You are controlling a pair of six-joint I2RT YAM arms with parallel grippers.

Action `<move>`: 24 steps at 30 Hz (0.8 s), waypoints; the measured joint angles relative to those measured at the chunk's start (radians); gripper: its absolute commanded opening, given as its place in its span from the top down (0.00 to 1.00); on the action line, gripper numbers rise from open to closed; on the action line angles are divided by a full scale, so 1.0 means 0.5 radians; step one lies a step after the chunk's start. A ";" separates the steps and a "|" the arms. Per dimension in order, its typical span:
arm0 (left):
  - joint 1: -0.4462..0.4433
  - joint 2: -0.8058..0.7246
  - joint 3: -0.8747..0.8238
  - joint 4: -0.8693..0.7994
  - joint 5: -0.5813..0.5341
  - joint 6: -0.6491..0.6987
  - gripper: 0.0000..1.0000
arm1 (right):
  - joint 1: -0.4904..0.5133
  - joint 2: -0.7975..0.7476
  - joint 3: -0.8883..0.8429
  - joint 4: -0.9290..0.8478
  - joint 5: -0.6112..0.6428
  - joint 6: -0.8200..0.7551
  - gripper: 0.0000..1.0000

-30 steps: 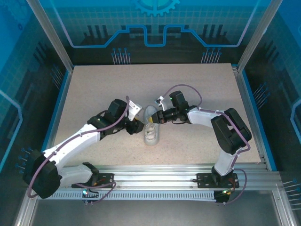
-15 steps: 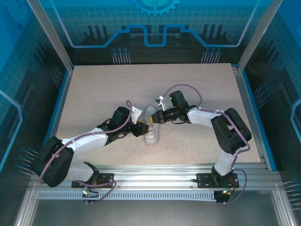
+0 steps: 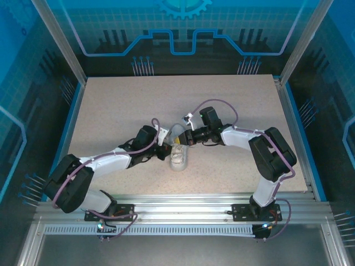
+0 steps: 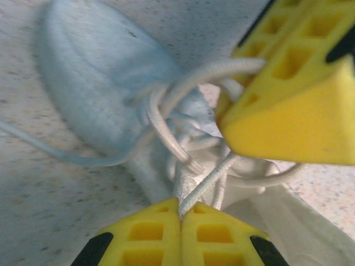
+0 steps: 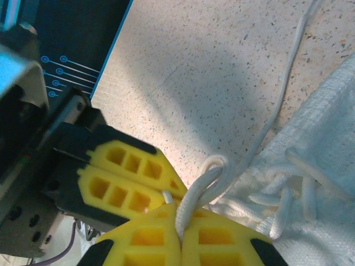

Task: Tie the shoes

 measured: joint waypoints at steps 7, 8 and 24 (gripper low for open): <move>0.063 -0.336 0.271 -0.636 -0.774 0.163 0.90 | 0.011 0.000 0.000 -0.002 0.015 -0.022 1.00; 0.083 -0.398 0.275 -0.706 -0.845 0.169 0.89 | 0.011 0.000 0.000 0.001 0.014 -0.021 1.00; 0.170 -0.825 0.109 -0.845 -0.164 0.311 0.72 | 0.017 0.005 0.209 -0.208 0.053 -0.121 0.67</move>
